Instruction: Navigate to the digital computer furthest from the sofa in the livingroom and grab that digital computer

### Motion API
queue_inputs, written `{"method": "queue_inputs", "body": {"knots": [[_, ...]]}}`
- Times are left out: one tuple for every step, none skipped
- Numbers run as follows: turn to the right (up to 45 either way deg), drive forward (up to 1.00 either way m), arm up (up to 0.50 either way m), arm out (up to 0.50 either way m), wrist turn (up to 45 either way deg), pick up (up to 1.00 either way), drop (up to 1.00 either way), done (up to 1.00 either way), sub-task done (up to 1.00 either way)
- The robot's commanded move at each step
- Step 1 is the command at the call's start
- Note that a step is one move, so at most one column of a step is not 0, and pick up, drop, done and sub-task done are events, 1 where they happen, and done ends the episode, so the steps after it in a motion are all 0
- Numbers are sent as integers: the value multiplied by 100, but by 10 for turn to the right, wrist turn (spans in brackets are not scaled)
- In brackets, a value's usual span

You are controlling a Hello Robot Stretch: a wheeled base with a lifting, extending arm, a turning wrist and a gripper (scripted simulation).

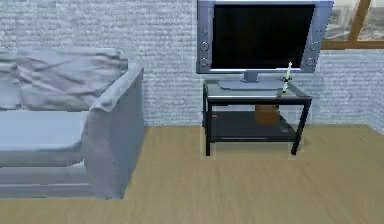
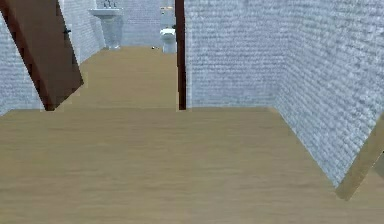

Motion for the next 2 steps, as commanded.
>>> {"method": "queue_inputs", "body": {"knots": [[0, 85, 0, 0, 0, 0, 0, 0, 0], [-450, 0, 0, 0, 0, 0, 0, 0, 0]]}}
